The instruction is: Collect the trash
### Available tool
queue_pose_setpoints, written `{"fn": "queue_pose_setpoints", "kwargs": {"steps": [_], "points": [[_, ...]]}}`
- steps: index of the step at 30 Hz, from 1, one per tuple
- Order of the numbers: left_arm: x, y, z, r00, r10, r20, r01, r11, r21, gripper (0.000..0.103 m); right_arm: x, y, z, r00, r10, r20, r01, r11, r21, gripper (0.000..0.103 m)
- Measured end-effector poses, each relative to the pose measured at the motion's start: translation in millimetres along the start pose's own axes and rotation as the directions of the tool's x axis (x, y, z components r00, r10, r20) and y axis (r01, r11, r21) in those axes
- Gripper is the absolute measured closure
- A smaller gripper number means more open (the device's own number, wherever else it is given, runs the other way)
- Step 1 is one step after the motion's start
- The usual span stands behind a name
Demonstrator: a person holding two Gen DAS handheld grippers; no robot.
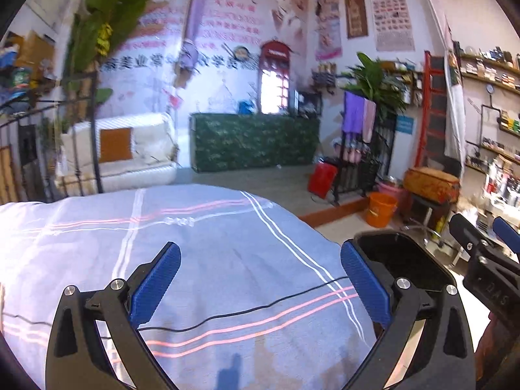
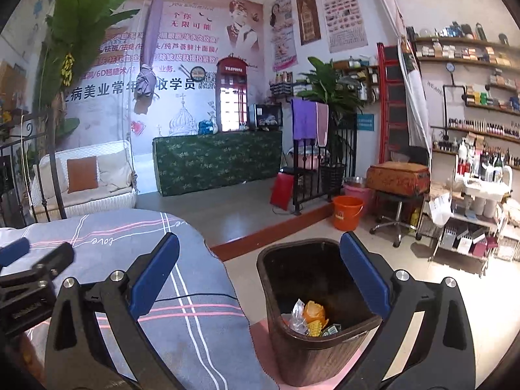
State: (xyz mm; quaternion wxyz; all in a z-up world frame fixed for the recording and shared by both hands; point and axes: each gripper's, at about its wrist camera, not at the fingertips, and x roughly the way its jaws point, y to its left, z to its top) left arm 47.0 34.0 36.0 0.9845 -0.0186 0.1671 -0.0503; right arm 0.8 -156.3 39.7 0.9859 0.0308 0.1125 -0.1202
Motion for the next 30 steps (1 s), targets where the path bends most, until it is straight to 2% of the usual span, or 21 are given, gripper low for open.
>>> {"fn": "queue_pose_setpoints", "kwargs": {"steps": [6,11,19,30], "points": [[-11,14,-2,1.0,0.024,-0.007,-0.025,0.997,-0.07,0.006,-8,6,1,1.0,0.025,0.009,-0.025,1.0,0.012,0.006],[-19,13,-1,0.999,0.032,0.018,-0.031,0.997,-0.065,0.006,-10,9,1,0.999,0.032,-0.001,-0.032,0.999,0.019,0.006],[-20,13,-3,0.999,0.038,0.008,-0.037,0.997,-0.071,0.006,-19,11,-2,0.999,0.026,0.024,-0.026,1.0,-0.002,0.006],[-23,16,-7,0.999,0.038,-0.003,-0.038,0.997,-0.068,0.006,-19,10,-3,0.999,0.032,0.015,-0.032,0.999,0.0,0.006]]}}
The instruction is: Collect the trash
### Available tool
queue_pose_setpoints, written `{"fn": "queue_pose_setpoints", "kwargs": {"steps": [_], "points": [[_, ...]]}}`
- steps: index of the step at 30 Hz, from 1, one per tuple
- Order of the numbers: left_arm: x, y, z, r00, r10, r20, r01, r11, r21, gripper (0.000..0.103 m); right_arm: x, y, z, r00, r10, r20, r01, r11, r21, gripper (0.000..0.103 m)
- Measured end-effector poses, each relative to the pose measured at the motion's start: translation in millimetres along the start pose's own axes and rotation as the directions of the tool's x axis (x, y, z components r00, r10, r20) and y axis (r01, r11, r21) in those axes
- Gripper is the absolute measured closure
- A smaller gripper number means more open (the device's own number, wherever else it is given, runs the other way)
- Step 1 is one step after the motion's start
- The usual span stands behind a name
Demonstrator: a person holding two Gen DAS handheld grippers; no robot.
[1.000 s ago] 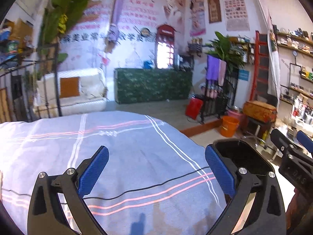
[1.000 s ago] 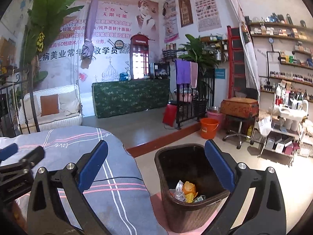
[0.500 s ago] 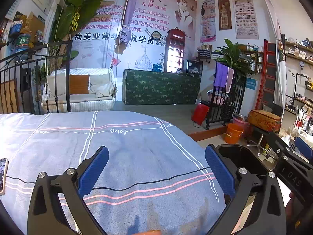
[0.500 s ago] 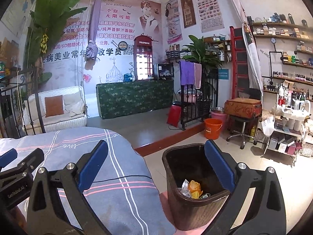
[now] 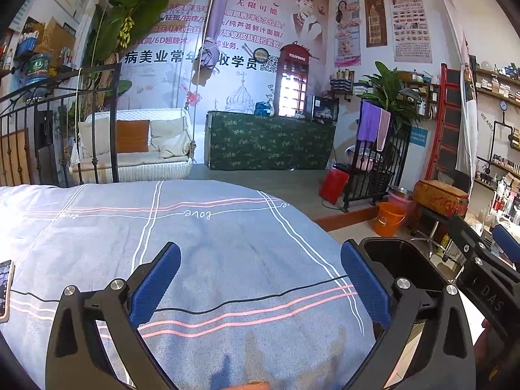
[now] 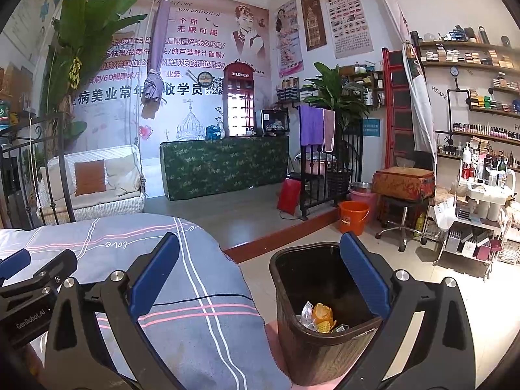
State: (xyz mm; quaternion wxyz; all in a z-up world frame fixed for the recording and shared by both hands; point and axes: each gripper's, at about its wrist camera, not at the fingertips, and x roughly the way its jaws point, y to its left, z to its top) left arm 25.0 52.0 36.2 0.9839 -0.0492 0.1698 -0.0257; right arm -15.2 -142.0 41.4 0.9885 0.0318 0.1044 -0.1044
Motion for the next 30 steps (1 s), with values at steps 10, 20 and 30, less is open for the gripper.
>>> {"fn": "queue_pose_setpoints", "kwargs": {"steps": [10,20,30], "points": [[0.4,1.6,-0.4,1.0,0.0,-0.012,0.0,1.0,0.007,0.006,2.7,2.9,-0.2,1.0,0.0,0.002,0.0,1.0,-0.007,0.005],[-2.1,2.2,1.1,1.0,-0.001,-0.016,0.001,1.0,-0.002,0.006,3.3,3.9,-2.1,1.0,-0.003,-0.009,0.003,1.0,-0.005,0.005],[-1.8,-0.9,1.4,1.0,-0.009,-0.019,0.009,1.0,0.005,0.006,3.7,3.7,-0.2,1.0,-0.003,-0.009,0.003,1.0,-0.008,0.005]]}}
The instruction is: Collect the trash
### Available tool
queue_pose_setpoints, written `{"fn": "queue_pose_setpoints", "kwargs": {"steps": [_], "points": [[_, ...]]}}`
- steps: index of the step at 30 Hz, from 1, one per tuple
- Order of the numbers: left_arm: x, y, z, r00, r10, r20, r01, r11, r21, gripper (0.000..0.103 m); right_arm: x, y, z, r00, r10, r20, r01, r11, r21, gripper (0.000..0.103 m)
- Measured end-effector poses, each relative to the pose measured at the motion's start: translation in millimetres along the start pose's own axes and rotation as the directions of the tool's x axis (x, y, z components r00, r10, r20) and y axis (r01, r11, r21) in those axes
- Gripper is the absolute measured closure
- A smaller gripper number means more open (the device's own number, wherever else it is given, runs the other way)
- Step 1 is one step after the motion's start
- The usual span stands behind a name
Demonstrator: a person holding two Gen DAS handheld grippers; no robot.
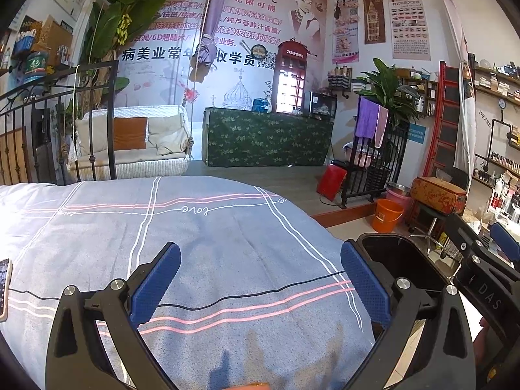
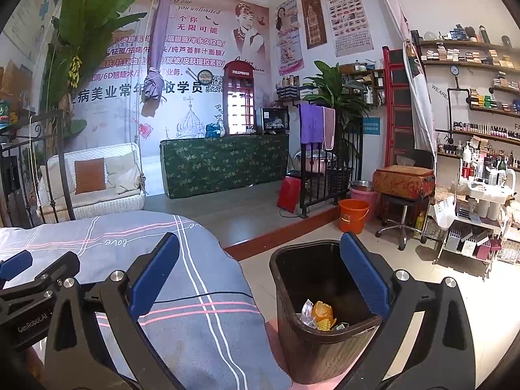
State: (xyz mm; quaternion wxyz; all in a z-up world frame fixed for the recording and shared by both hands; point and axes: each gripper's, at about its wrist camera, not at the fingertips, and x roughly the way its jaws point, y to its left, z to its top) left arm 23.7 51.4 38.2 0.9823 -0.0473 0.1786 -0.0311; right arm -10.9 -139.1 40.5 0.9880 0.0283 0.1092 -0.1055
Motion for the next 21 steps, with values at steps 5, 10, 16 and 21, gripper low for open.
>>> {"fn": "queue_pose_setpoints", "kwargs": {"steps": [5,10,16,21], "points": [[0.5,-0.2,-0.2,1.0,0.002,-0.001,-0.002,1.0,0.001,0.006,-0.8,0.6,0.4,1.0,-0.001,-0.007,0.001,1.0,0.001,0.006],[-0.7,-1.8,-1.0,1.0,0.003,-0.001,-0.003,1.0,0.0,0.006,-1.5,-0.3,0.5,1.0,-0.002,-0.006,0.002,1.0,0.001,0.005],[-0.4,-2.4,-1.7,1.0,0.001,-0.003,-0.001,1.0,0.001,0.006,-1.7,0.2,1.1,1.0,-0.002,-0.012,0.002,1.0,0.002,0.005],[-0.5,-2.2,-1.9,1.0,0.0,-0.005,0.0,1.0,0.002,0.006,-1.2,0.5,1.2,1.0,-0.003,-0.012,0.003,1.0,0.001,0.005]]}}
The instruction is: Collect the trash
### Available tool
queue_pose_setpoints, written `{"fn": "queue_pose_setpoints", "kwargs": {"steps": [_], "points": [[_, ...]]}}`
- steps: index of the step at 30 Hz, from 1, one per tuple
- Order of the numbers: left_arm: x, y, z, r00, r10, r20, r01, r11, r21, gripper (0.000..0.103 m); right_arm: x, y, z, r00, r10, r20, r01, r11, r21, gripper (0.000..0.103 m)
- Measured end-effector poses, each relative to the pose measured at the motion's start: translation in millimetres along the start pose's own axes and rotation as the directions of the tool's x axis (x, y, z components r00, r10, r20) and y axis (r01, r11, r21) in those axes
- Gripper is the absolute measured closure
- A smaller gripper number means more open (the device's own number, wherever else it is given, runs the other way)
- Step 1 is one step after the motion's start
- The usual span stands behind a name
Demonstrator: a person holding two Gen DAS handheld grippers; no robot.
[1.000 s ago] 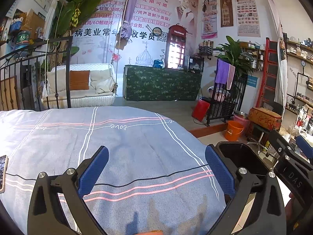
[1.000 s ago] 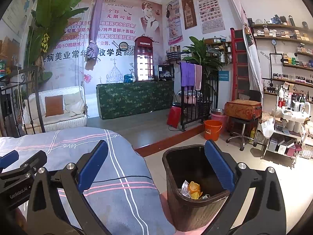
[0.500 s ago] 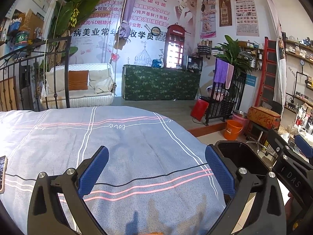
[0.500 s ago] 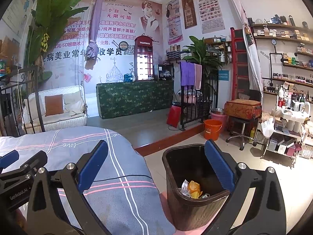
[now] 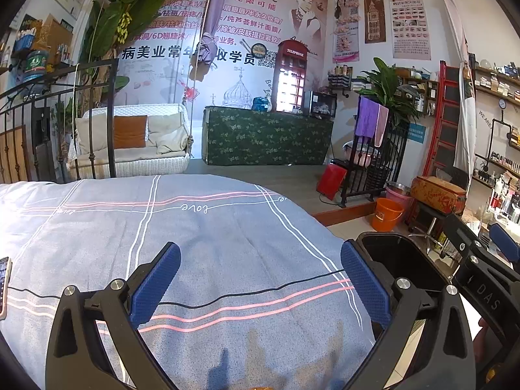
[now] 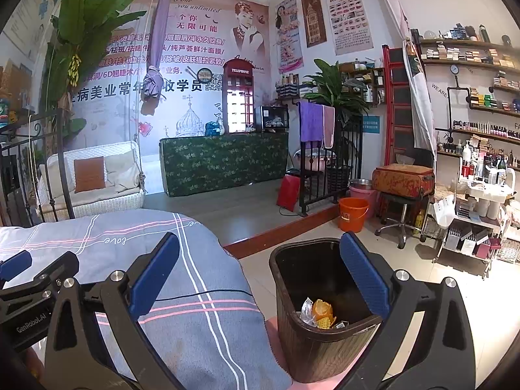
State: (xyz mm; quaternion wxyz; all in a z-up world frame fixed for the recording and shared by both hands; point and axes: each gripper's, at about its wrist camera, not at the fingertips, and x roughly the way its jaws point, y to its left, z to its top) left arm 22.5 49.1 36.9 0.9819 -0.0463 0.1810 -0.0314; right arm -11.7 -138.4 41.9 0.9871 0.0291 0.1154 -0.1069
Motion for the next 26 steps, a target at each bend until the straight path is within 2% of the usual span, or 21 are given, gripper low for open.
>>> {"fn": "queue_pose_setpoints", "kwargs": {"steps": [26], "points": [[0.5,-5.5,-1.8,1.0,-0.005,-0.013,0.005,1.0,0.0,0.006,6.2,3.3,-2.4,1.0,-0.002,-0.025,0.003,1.0,0.001,0.005]]}}
